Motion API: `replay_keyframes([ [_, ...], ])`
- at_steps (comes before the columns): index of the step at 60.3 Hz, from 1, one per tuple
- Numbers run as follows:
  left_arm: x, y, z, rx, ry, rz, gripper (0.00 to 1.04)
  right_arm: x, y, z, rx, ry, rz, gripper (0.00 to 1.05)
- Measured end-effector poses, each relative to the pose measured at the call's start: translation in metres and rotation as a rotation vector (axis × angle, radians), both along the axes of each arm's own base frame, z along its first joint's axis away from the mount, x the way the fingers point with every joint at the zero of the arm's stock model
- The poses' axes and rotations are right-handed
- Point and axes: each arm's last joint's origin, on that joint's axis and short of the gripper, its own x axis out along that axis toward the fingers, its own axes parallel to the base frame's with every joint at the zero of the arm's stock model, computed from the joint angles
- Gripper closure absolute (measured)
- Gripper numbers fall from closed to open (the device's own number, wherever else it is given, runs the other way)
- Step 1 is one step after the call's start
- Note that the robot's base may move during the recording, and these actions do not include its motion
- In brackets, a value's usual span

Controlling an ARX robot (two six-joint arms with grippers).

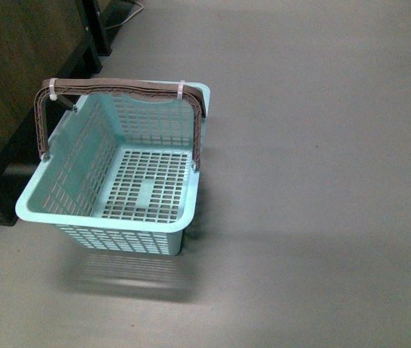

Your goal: Pick mango and avocado into basket

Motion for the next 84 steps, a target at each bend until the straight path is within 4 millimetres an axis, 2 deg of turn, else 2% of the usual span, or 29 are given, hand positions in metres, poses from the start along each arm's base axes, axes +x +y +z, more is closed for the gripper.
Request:
replay_keyframes([
  [23,0.000,0.000,0.000,-0.008,0.003,0.007,0.09,0.000,0.000,0.000,0.000,0.000,0.000,0.09],
  [25,0.001,0.000,-0.001,-0.054,0.065,0.071,0.09,0.000,0.000,0.000,0.000,0.000,0.000,0.09],
  [27,0.004,-0.001,-0.001,-0.198,0.207,0.208,0.09,0.000,0.000,0.000,0.000,0.000,0.000,0.09],
  [30,0.020,-0.001,-0.001,-0.419,0.253,0.356,0.09,0.000,0.000,0.000,0.000,0.000,0.003,0.09],
  [31,0.023,-0.001,-0.001,-0.435,0.256,0.365,0.09,0.000,0.000,0.000,0.000,0.000,0.003,0.09],
  [36,0.052,-0.001,-0.004,-0.758,0.227,0.408,0.09,0.000,0.000,0.000,0.000,0.000,0.002,0.09],
  [42,0.092,-0.003,-0.011,-1.005,0.190,0.414,0.09,0.000,0.000,0.000,0.000,0.000,0.002,0.09],
  [45,0.111,-0.004,-0.017,-1.073,0.178,0.415,0.09,0.000,0.000,0.000,0.000,0.000,0.002,0.09],
  [50,0.154,-0.011,-0.036,-1.212,0.176,0.412,0.09,0.000,0.000,0.000,0.000,0.000,0.002,0.09],
  [60,0.225,-0.032,-0.086,-1.327,0.270,0.405,0.09,0.000,0.000,0.000,0.000,0.000,0.002,0.09],
  [63,0.241,-0.037,-0.096,-1.349,0.288,0.397,0.09,0.000,0.000,0.000,0.000,0.000,0.002,0.09],
  [68,0.280,-0.048,-0.115,-1.391,0.293,0.380,0.09,0.000,0.000,0.000,0.000,0.000,0.002,0.09],
  [79,0.350,-0.067,-0.138,-1.451,0.263,0.309,0.09,0.000,0.000,0.000,0.000,0.000,0.002,0.09],
  [84,0.374,-0.077,-0.147,-1.467,0.268,0.283,0.09,0.000,0.000,0.000,0.000,0.000,0.002,0.09],
])
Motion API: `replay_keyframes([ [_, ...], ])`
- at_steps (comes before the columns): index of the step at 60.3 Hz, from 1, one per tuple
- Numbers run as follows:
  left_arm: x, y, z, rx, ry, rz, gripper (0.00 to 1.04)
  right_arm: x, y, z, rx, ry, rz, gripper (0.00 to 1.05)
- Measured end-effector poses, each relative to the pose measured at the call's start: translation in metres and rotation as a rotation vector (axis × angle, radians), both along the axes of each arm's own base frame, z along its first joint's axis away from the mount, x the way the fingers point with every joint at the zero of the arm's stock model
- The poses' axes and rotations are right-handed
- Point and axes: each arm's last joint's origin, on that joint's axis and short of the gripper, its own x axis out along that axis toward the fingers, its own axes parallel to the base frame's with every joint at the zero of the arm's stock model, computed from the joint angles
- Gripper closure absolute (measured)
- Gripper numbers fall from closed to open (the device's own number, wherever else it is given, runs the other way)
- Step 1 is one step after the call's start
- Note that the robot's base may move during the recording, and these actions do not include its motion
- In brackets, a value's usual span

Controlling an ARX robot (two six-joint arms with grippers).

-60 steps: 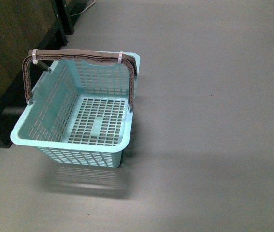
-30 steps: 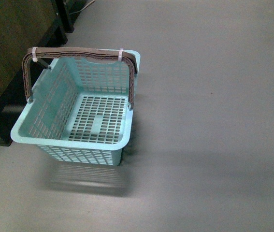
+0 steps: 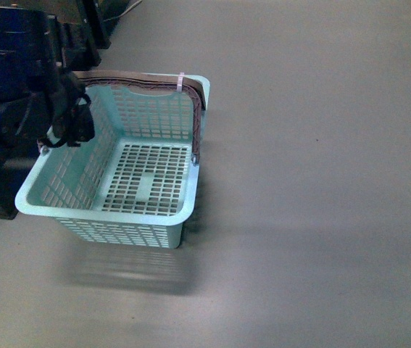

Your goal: Pick mango and avocado into basket

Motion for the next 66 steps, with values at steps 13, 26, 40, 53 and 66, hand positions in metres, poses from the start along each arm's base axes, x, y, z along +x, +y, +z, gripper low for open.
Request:
replay_keyframes([
  [13,0.041,-0.024,-0.012,-0.022,-0.059,-0.046,0.09,0.000,0.000,0.000,0.000,0.000,0.000,0.09],
  [26,0.049,-0.039,-0.003,-0.037,-0.114,-0.079,0.35,0.000,0.000,0.000,0.000,0.000,0.000,0.09],
  [40,0.026,-0.043,-0.007,-0.033,-0.077,-0.094,0.72,0.000,0.000,0.000,0.000,0.000,0.000,0.09],
  [53,-0.004,-0.050,0.036,0.039,-0.121,-0.130,0.91,0.000,0.000,0.000,0.000,0.000,0.000,0.09],
  [66,-0.060,-0.056,0.113,0.152,-0.220,-0.191,0.92,0.000,0.000,0.000,0.000,0.000,0.000,0.09],
])
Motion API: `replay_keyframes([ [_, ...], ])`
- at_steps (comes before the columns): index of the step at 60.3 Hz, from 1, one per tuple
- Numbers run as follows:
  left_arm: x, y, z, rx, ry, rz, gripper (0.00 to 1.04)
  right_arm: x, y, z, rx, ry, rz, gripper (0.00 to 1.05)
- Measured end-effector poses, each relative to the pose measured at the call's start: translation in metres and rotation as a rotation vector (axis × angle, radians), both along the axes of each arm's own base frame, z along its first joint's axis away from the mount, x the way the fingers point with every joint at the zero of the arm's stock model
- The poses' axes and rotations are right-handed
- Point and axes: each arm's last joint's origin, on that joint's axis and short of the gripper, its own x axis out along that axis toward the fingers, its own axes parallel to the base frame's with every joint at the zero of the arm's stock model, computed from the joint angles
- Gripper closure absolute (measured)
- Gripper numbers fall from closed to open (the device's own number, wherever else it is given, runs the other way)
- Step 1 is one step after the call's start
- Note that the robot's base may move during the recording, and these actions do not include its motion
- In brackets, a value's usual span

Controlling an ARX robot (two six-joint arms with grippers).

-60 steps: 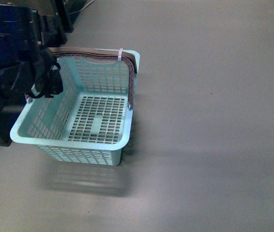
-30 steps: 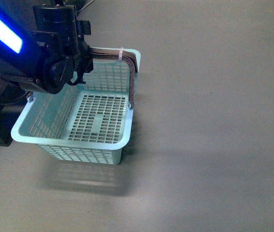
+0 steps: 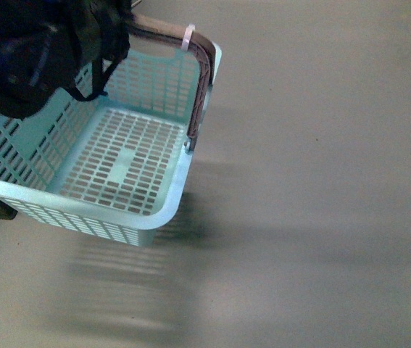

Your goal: Pick mango and avocado into basket

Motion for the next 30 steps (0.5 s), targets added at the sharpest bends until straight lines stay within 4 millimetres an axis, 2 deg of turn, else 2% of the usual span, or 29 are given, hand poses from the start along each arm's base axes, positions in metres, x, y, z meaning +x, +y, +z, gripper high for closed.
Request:
replay_keyframes([
  [8,-0.055,0.004,0.044,0.014,-0.045,-0.019,0.92,0.000,0.000,0.000,0.000,0.000,0.000,0.09],
  [19,-0.120,0.015,0.080,0.036,-0.050,-0.013,0.92,0.000,0.000,0.000,0.000,0.000,0.000,0.09],
  [26,-0.180,0.034,0.111,0.074,-0.046,-0.014,0.92,0.000,0.000,0.000,0.000,0.000,0.000,0.09],
  [30,-0.190,0.039,0.123,0.062,-0.092,-0.010,0.92,0.000,0.000,0.000,0.000,0.000,0.000,0.09],
])
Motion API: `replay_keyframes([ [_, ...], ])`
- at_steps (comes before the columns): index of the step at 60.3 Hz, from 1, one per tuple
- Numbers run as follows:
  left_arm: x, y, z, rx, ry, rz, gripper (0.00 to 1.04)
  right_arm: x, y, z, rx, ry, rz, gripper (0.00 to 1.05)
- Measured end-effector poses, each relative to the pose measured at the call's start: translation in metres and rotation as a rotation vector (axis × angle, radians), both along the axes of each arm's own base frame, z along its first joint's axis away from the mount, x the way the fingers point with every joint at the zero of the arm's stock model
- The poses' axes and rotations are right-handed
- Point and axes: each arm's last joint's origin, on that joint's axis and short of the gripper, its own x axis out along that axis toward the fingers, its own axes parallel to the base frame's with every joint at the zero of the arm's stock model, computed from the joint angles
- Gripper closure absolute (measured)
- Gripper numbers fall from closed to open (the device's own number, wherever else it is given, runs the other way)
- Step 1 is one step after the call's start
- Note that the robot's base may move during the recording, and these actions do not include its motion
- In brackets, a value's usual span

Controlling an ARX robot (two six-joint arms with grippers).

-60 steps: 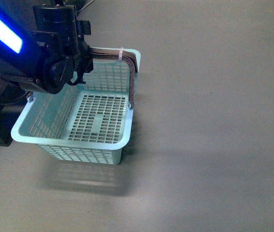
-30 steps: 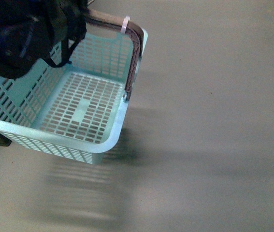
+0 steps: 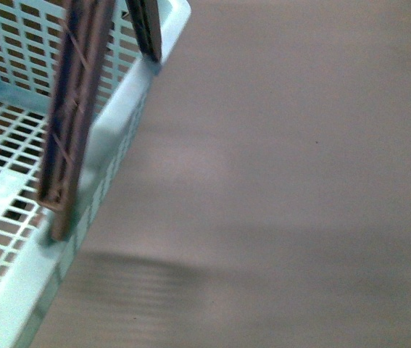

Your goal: Pick mango and avocado into basket

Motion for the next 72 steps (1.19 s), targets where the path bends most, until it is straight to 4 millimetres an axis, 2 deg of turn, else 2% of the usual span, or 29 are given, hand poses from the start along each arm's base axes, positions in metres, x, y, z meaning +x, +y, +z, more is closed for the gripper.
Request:
replay_keyframes([
  [72,-0.0021,0.0000,0.0028,0.012,-0.012,-0.009,0.92,0.0000,0.0000,0.0000,0.000,0.000,0.001,0.09],
])
